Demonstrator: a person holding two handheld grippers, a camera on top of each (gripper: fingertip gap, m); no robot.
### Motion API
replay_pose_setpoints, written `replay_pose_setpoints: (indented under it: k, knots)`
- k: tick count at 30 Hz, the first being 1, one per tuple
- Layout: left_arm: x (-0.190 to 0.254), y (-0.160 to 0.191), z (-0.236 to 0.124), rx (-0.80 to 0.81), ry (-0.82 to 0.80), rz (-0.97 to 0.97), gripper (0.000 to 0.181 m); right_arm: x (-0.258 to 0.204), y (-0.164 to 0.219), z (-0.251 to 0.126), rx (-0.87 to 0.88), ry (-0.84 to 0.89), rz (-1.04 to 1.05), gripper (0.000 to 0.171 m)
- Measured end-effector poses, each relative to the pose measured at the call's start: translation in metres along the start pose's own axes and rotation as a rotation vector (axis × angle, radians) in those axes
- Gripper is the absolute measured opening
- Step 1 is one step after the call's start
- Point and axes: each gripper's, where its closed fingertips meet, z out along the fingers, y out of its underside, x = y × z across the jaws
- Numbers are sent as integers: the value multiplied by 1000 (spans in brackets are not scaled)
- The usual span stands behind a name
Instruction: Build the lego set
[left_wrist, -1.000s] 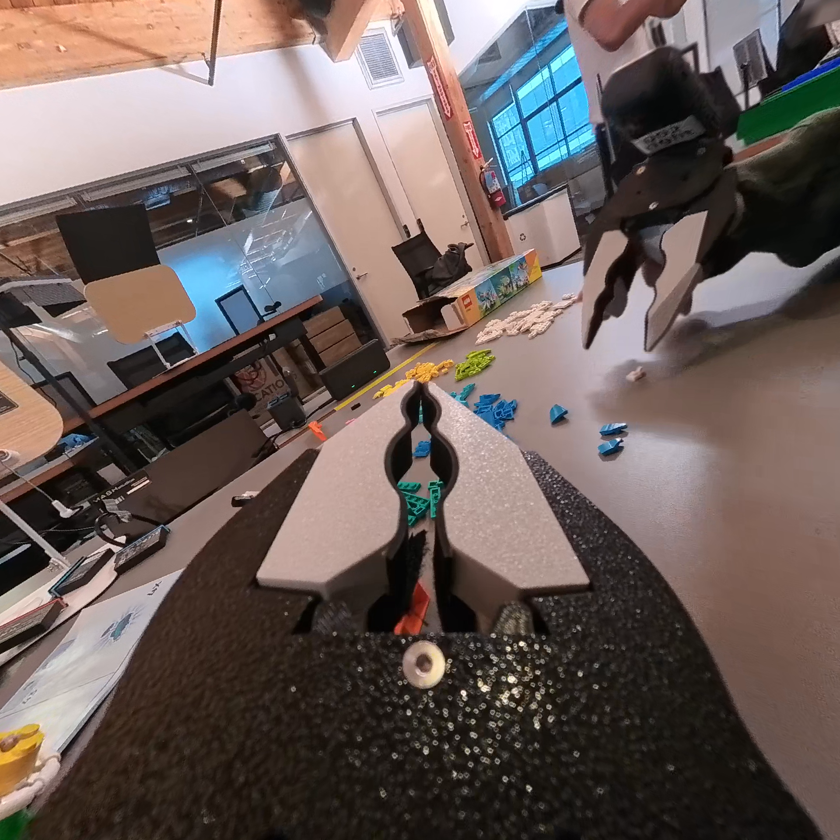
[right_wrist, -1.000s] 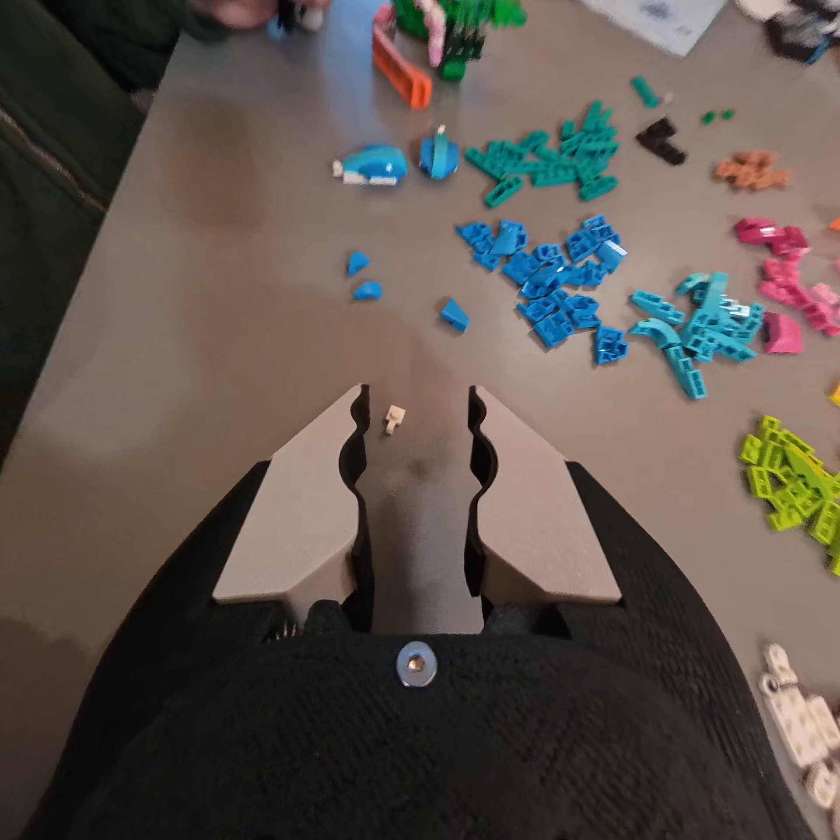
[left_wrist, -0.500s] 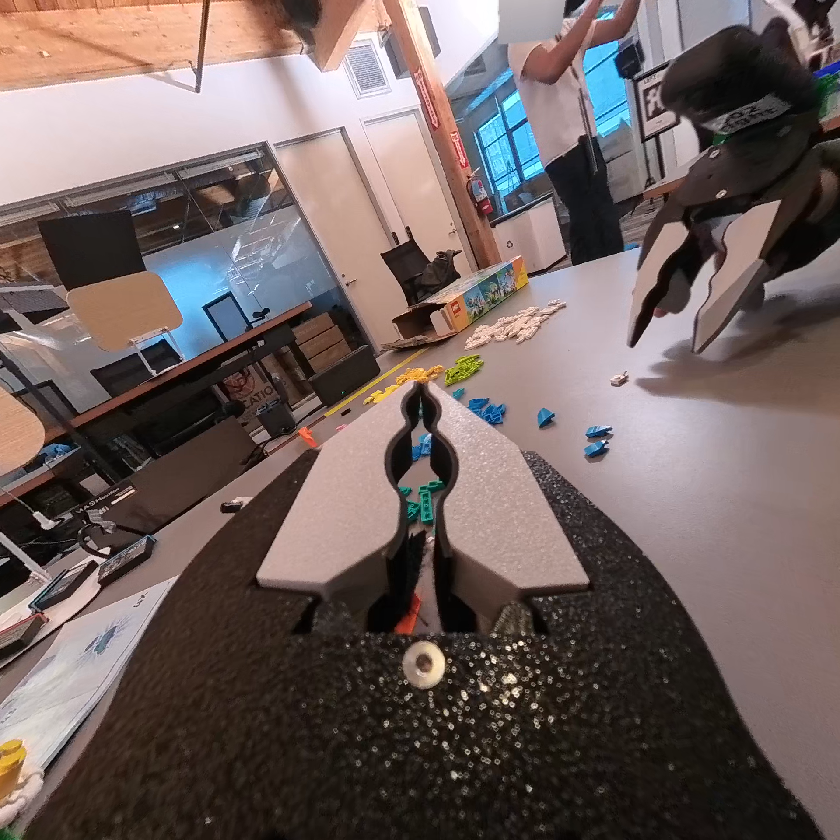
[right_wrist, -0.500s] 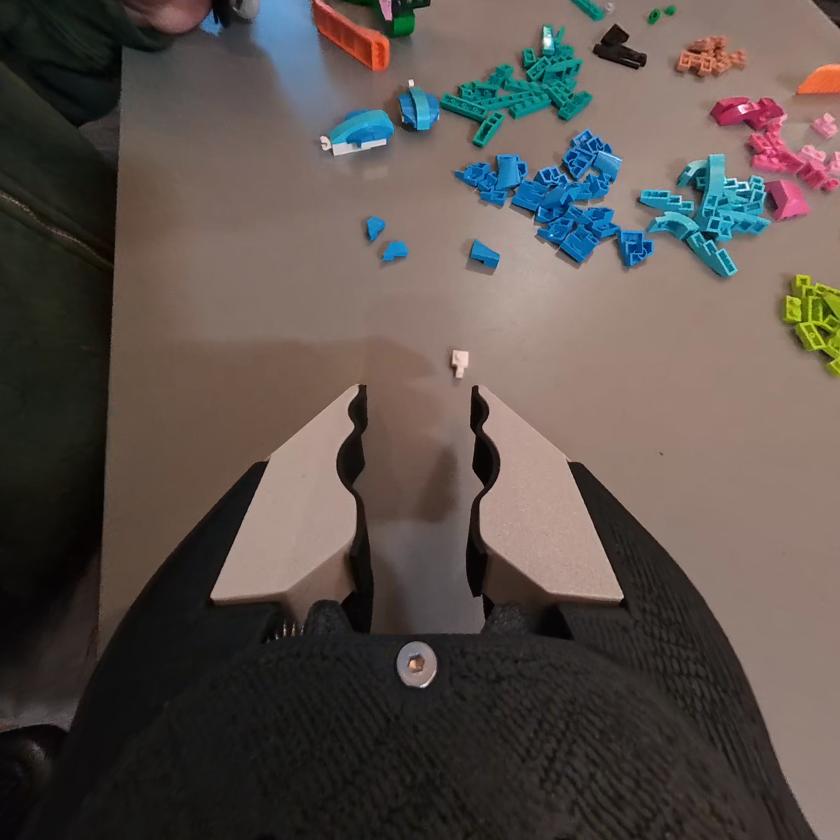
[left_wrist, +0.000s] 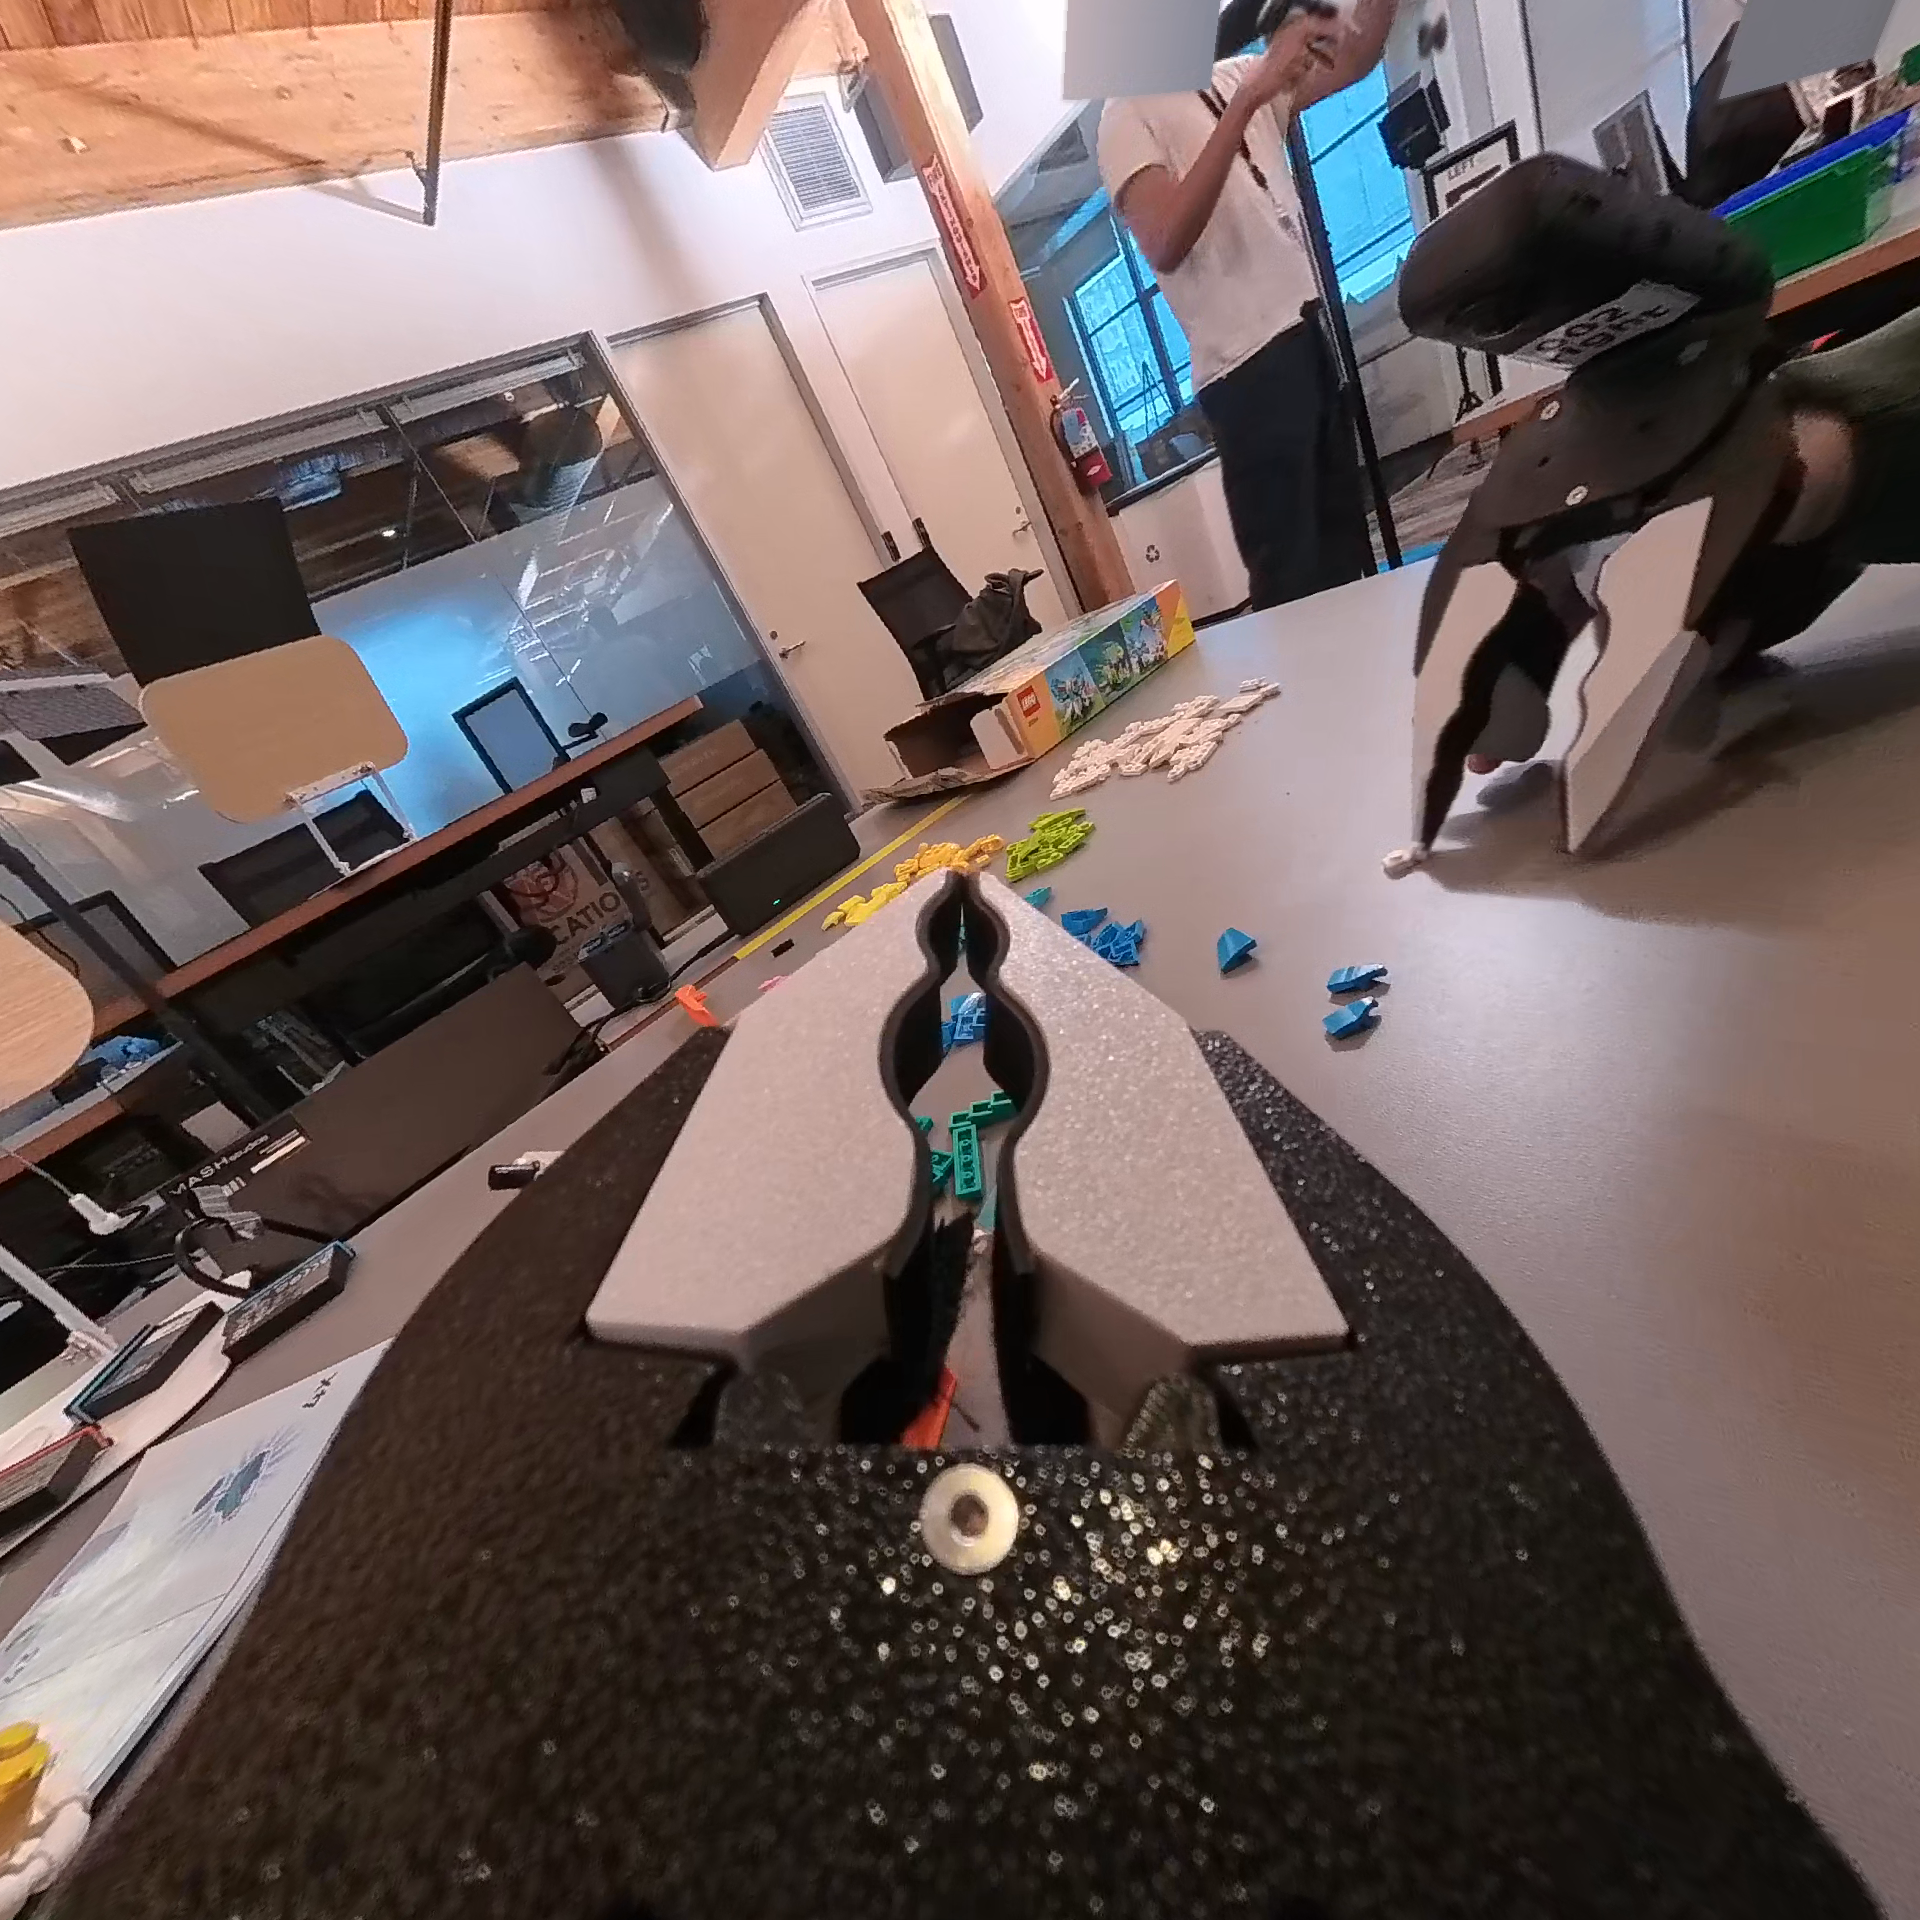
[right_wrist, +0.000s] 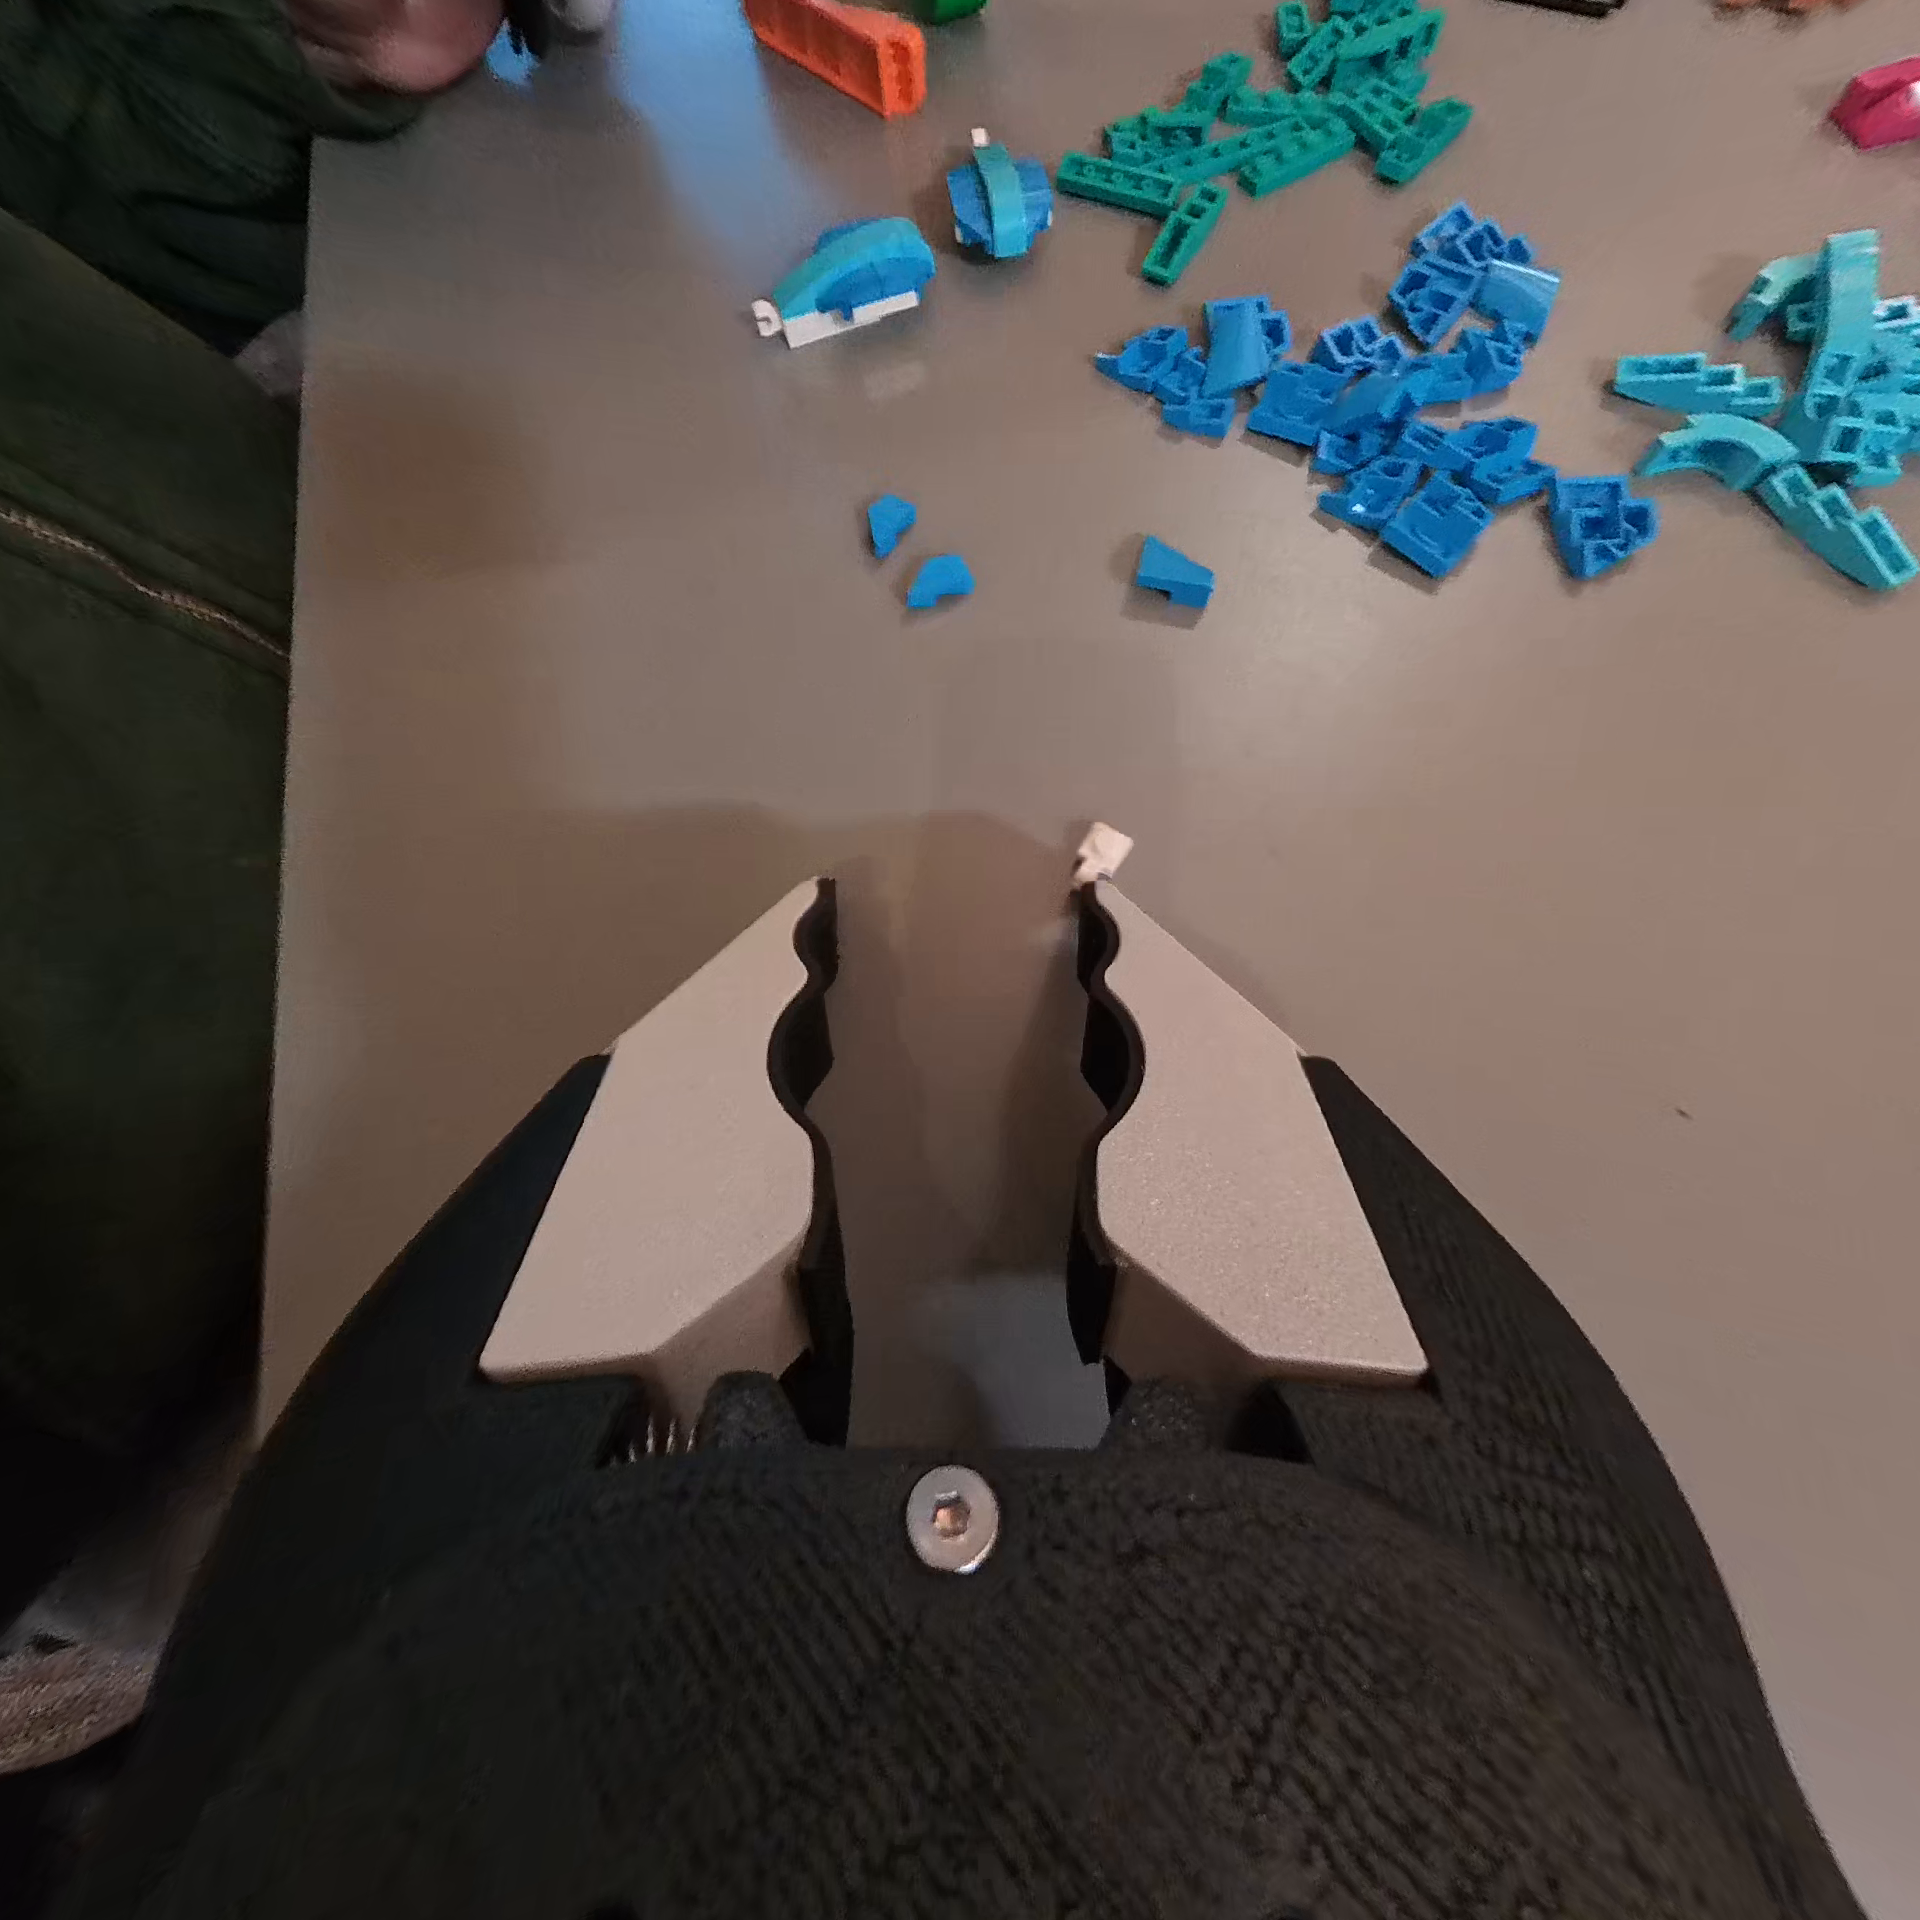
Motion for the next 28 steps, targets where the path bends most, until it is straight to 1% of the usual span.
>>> replay_pose_setpoints:
  k: [2,4,8,12,14,18,20,23,25,28]
  knots:
    - [0,0,0,-1,0,0,0,-12,-5,5,2,-40,-25,46]
    - [0,0,0,-1,0,-2,0,-16,-8,7,-4,-44,-62,46]
    - [0,0,0,0,0,-2,0,-11,-6,1,-5,-26,-25,45]
    - [0,0,0,0,2,-6,0,-10,-1,4,-33,-11,-37,45]
    - [0,0,0,0,3,-6,0,-9,-4,8,-35,5,-45,52]
    - [1,0,0,0,4,-5,0,-17,-15,16,13,-26,-39,68]
    - [0,0,0,0,2,-6,0,-12,-22,11,58,2,-51,67]
    - [0,0,0,1,0,-8,0,4,-33,-3,169,71,-16,66]
    - [0,0,0,2,0,-7,0,13,-31,-8,183,107,-4,65]
    - [0,-1,0,3,-3,-9,0,15,-26,-8,166,106,5,64]
